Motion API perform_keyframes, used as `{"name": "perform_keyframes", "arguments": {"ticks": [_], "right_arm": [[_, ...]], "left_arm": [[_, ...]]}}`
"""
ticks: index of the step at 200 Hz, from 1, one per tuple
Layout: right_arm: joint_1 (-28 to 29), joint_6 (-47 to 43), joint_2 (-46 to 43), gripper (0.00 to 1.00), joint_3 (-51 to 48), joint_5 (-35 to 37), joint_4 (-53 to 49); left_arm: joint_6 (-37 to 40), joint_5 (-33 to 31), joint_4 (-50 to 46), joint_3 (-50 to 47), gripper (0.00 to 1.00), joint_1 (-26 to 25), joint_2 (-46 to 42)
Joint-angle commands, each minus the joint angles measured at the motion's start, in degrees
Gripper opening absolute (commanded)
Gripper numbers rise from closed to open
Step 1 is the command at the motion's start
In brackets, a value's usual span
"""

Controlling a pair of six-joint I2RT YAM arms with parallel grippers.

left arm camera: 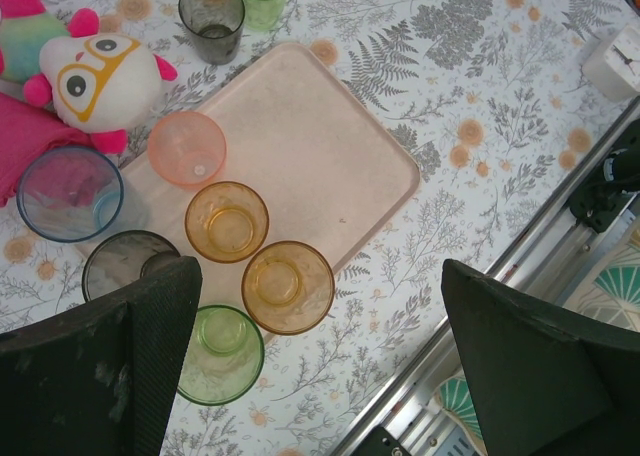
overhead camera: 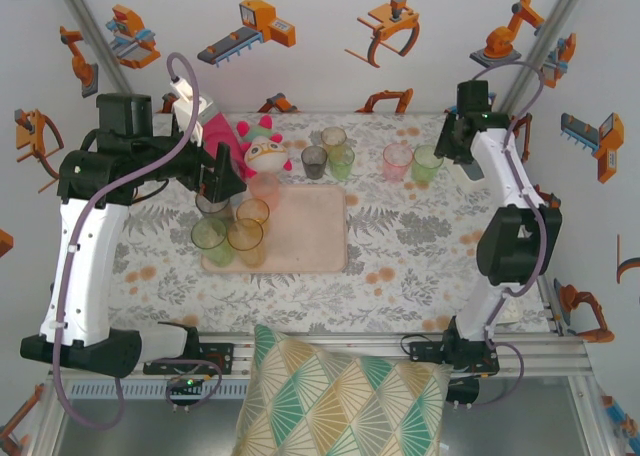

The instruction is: Place the glasses into the tray

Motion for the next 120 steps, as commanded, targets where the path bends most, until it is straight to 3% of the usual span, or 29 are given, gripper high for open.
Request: {"name": "perform_keyframes", "arguments": {"ticks": [1,120], "right_arm": [[-0.8,-0.5,2.2,0.43,0.3,-1.2,2.8],[-2.0,-2.0,12.6,0.43,10.4,-2.0,0.7]], "left_arm": [[0.6,0.7,-0.5,-0.2,0.97,0.3,-0.1],[0.2,1.1,-0.5,-0.3,0.97,0.6,1.4]]}}
